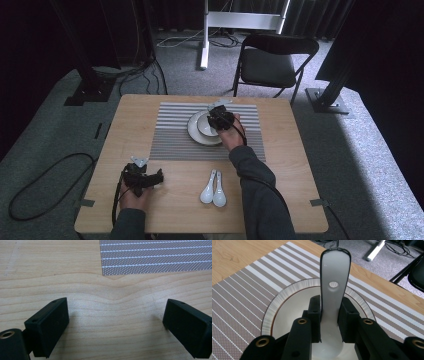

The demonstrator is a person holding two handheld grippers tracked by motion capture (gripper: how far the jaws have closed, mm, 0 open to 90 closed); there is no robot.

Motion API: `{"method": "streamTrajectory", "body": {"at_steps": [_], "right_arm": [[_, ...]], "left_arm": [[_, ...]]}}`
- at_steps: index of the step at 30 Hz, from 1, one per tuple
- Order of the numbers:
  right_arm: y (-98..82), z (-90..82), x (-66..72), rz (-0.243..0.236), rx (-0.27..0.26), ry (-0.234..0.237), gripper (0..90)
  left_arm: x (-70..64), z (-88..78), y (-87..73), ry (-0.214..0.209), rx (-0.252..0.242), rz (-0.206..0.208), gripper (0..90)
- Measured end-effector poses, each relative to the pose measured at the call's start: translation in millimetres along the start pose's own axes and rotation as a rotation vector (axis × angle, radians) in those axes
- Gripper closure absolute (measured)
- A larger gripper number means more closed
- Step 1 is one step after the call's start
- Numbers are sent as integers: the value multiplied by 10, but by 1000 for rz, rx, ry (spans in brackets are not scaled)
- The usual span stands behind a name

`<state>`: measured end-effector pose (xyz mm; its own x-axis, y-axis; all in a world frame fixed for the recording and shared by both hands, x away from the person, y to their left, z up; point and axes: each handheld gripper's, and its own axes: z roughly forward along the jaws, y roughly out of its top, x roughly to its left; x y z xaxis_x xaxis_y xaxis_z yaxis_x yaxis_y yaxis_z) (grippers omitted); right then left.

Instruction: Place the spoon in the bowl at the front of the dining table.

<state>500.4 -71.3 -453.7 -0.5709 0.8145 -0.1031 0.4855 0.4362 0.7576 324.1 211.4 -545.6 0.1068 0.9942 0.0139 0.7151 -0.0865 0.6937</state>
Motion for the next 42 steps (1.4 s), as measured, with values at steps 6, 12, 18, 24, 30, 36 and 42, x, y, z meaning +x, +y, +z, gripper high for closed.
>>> {"method": "streamTrajectory", "body": {"at_steps": [6,12,18,24,30,36,42], "right_arm": [[10,49,31,-9,14,1,741],[21,131,58,-25,50,-1,742],[35,192,67,-20,56,1,740],[61,270,95,-24,69,1,736],[88,348,160,-44,93,-12,736],[118,449,199,-39,122,-19,740],[88,490,182,-37,149,-17,745]], "left_arm": [[1,0,0,1,0,2,70],[1,1,0,1,-2,2,70],[1,1,0,1,-1,1,70],[2,0,0,1,0,4,70],[2,0,0,1,0,3,70],[0,-1,-1,1,1,2,70],[-2,-1,-2,2,-2,1,70]]}}
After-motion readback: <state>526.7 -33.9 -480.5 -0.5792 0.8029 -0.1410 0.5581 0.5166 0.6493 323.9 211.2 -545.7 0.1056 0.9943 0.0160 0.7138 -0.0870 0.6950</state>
